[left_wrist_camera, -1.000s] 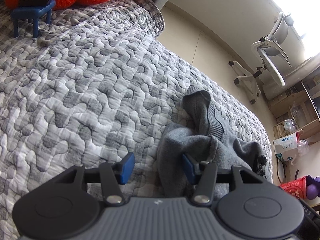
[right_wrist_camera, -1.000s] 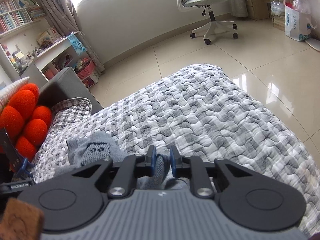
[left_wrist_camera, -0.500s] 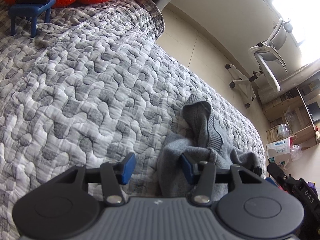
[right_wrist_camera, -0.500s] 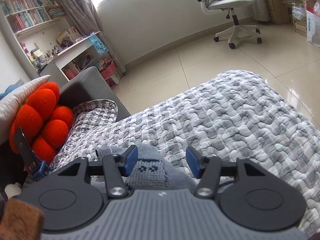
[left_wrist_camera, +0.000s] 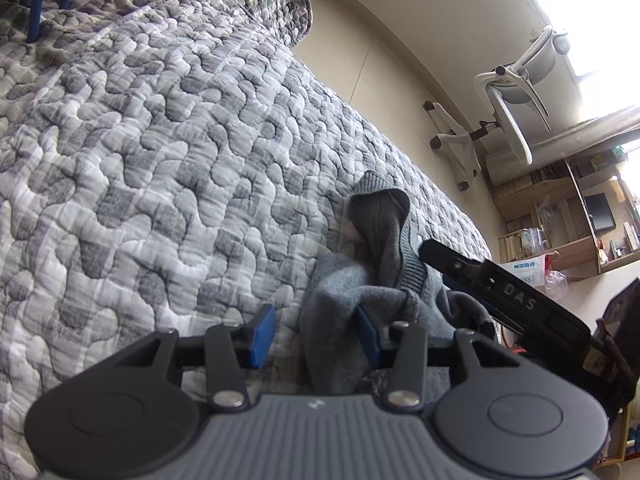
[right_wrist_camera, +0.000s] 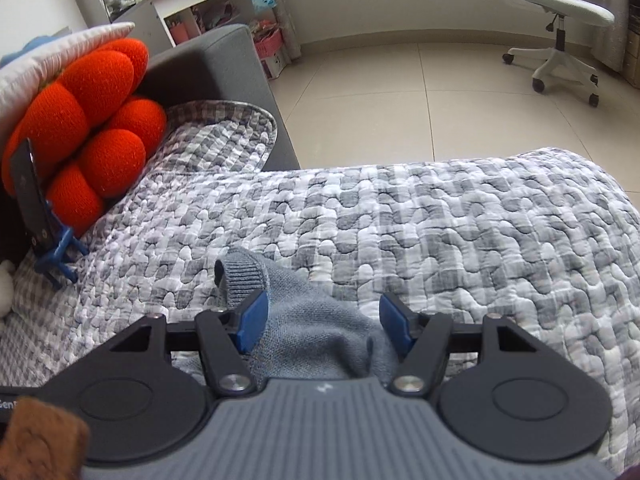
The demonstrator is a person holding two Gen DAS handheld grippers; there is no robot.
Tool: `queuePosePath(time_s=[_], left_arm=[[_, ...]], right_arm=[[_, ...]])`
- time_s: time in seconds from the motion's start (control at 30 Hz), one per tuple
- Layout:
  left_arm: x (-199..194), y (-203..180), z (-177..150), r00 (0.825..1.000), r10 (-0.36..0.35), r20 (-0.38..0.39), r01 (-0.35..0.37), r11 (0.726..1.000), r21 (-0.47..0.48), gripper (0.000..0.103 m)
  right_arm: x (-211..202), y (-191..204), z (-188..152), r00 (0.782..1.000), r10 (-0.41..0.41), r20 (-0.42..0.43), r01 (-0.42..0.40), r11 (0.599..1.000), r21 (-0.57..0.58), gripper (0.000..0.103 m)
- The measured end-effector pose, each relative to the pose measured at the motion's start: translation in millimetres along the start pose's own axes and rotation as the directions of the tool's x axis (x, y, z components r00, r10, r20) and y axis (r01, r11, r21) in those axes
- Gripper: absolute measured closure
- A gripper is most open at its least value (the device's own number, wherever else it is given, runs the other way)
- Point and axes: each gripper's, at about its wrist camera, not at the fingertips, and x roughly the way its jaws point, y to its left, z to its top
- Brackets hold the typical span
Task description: Fold clothes
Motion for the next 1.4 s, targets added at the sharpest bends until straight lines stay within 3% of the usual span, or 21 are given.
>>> queuePosePath(time_s=[0.23, 0.33, 0.37, 0.4, 0.5, 0.67, 0.87, 1.07, 1.17, 1.4], left_arm=[[17, -8, -7, 0.998, -0.025, -0.055, 0.025, 1.000, -0.001, 0.074], [17, -12, -7, 0.999, -0.016, -0.031, 0.016, 1.000, -0.004, 0.087], [17, -13, -6, 1.000, -0.015, -0.020, 0.015, 1.000, -0.005, 0.090], [16, -14, -6, 1.000, -0.014, -0.009, 0.014, 1.000, -0.006, 0.090], [15, -18, -5, 1.000, -0.010, 0.024, 0.010, 1.000, -0.009, 0.093], [-2, -25, -2, 0.990, -0.033, 0.135, 0.033, 0.999, 0.006, 0.094], [-31, -28, 5, 0.952, -0.030, 0.304, 0.021, 0.999, 0.035, 0.094], [-59, -32, 13, 0.885, -0.032, 0.464, 0.004, 0.998, 0.062, 0.094], [-71, -33, 19, 0.853, -0.025, 0.522, -0.015, 0.997, 0.071, 0.094], [-75, -46, 44, 0.833, 0.027, 0.553, -0.091, 0.992, 0.088, 0.094]], right_arm=[[28, 12, 6, 0.995, 0.052, -0.090, -0.056, 0.997, -0.046, 0.041], [30, 24, 6, 0.997, 0.022, -0.079, -0.032, 0.992, -0.122, 0.063], [29, 28, 6, 0.997, 0.026, -0.076, -0.037, 0.988, -0.147, 0.077], [28, 31, 6, 0.997, 0.023, -0.074, -0.035, 0.985, -0.171, 0.084], [23, 29, 8, 0.998, 0.006, -0.056, -0.016, 0.984, -0.177, 0.090], [-4, 8, 22, 0.996, -0.057, 0.064, 0.063, 0.993, -0.103, 0.090], [-38, -21, 41, 0.970, -0.143, 0.195, 0.141, 0.990, 0.027, 0.091], [-54, -46, 53, 0.939, -0.217, 0.268, 0.182, 0.972, 0.149, 0.091], [-56, -53, 58, 0.935, -0.228, 0.273, 0.186, 0.967, 0.173, 0.091], [-52, -52, 64, 0.929, -0.222, 0.296, 0.185, 0.972, 0.147, 0.091]])
